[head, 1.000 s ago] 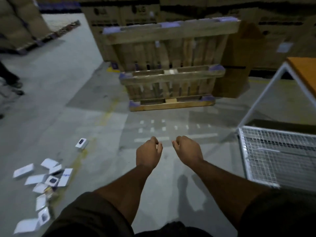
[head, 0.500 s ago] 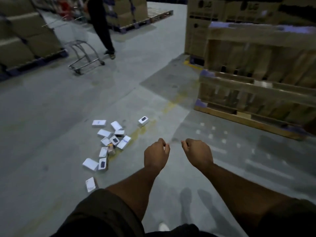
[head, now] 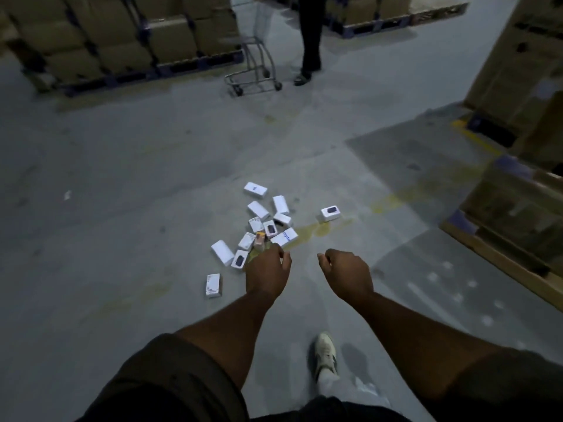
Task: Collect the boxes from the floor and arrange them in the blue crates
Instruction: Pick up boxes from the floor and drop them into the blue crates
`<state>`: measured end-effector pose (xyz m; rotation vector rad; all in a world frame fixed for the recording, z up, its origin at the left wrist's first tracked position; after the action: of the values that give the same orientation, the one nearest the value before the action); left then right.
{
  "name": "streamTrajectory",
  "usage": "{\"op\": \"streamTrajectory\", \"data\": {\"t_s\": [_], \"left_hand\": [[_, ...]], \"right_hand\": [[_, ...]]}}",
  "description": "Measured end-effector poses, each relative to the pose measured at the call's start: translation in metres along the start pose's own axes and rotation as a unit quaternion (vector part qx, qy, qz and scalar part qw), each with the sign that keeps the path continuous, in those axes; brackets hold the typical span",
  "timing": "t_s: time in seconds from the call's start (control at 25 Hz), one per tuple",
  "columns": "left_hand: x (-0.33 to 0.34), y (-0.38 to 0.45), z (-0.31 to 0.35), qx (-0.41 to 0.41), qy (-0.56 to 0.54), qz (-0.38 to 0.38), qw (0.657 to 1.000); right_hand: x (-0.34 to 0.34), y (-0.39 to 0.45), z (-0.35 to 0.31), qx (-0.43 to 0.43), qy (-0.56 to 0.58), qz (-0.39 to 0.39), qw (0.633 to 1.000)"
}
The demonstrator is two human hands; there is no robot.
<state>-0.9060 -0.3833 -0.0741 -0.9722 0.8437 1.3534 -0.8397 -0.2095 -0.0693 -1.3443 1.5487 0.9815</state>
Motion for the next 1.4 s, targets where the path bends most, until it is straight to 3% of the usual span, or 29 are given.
{"op": "streamTrajectory", "data": {"t_s": [0.24, 0.48, 0.84, 1.16, 1.4], "left_hand": [[0.0, 0.072, -0.008, -0.088, 0.028, 0.02, 0.996], [0.01, 0.126, 0.013, -0.139, 0.04, 0.02, 0.989], [0.064, 0.221, 0.066, -0.115, 0.019, -0.012, 0.993], [0.13, 0.354, 0.096, -0.124, 0.004, -0.065, 0.99], [0.137, 0.438, 0.099, -0.146, -0.005, -0.092, 0.985]], "right_hand": [[0.029, 0.1, 0.01, -0.058, 0.02, -0.059, 0.996], [0.028, 0.174, 0.029, -0.089, 0.06, -0.066, 0.992], [0.04, 0.267, 0.091, -0.063, 0.056, -0.092, 0.992], [0.051, 0.398, 0.149, -0.036, 0.017, -0.131, 0.991], [0.052, 0.497, 0.131, -0.047, 0.041, -0.117, 0.991]]}}
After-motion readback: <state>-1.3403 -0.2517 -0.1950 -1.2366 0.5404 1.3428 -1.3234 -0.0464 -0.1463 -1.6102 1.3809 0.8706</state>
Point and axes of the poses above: each hand's wrist, its own y-axis towards the middle knuckle, its own x-axis out of the palm, z = x × y, the point moved 10 cm from there along y, towards the middle knuckle, and after that the axes turned 13 degrees about -x, right-handed, at the moved point
